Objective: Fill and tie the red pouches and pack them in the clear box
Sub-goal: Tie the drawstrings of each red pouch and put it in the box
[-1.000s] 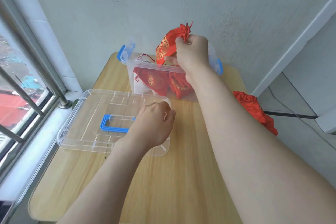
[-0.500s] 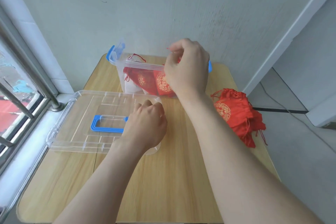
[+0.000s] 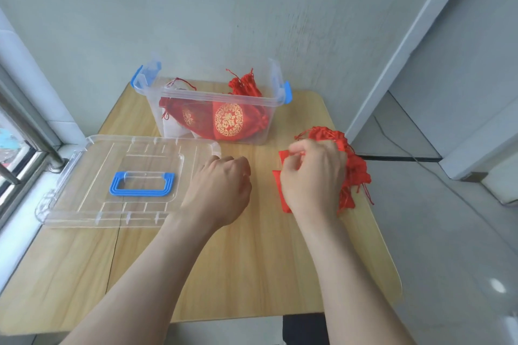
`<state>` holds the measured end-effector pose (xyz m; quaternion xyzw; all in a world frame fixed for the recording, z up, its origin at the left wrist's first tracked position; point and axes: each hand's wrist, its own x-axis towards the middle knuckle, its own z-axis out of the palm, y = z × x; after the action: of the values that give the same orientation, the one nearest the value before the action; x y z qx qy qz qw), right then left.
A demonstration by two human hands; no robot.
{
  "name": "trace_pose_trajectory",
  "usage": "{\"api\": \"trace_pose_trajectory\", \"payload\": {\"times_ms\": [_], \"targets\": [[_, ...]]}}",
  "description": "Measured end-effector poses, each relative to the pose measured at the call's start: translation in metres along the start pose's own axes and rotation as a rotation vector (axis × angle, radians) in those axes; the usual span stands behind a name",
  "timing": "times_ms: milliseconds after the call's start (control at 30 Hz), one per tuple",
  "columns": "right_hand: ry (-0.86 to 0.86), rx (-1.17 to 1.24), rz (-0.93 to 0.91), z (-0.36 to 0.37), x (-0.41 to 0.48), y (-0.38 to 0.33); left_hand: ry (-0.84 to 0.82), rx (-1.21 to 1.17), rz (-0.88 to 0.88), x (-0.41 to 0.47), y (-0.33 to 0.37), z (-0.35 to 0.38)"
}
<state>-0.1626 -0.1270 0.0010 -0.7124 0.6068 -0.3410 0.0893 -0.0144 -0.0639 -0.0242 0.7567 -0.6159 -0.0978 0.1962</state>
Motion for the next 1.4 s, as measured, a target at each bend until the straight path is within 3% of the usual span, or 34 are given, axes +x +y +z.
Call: {"api": "trace_pose_trajectory", "payload": {"times_ms": [100, 300, 500, 600, 733, 900, 1033, 1233, 1400], "targets": [[0.111, -0.194, 0.121, 0.002, 0.003, 0.012, -0.022, 0.007, 0.024, -0.001, 0.006, 0.003], [-0.016, -0.241, 0.247, -0.011, 0.014, 0.017, -0.017, -0.053, 0.018, 0.001, 0.018, 0.005], [-0.035, 0.012, 0.188, -0.014, 0.022, 0.022, 0.022, -0.151, 0.017, 0.003, 0.023, 0.006], [0.004, 0.131, 0.035, -0.011, 0.021, 0.013, 0.061, -0.192, 0.040, 0.003, 0.021, 0.010], [0.079, 0.280, -0.142, -0.008, 0.017, -0.002, 0.218, -0.272, 0.006, 0.007, 0.019, 0.010], [0.051, 0.373, -0.196, -0.007, 0.009, -0.011, 0.407, -0.411, -0.116, 0.009, 0.021, -0.007], [0.001, 0.564, -0.214, -0.007, 0.011, -0.014, 0.333, -0.531, -0.178, 0.006, 0.025, -0.014], [-0.115, 0.667, -0.192, -0.007, 0.011, -0.019, 0.179, -0.735, -0.182, 0.003, 0.027, -0.019], [-0.127, 0.671, -0.129, -0.007, 0.011, -0.019, 0.221, -0.958, -0.161, 0.005, 0.023, -0.020]]}}
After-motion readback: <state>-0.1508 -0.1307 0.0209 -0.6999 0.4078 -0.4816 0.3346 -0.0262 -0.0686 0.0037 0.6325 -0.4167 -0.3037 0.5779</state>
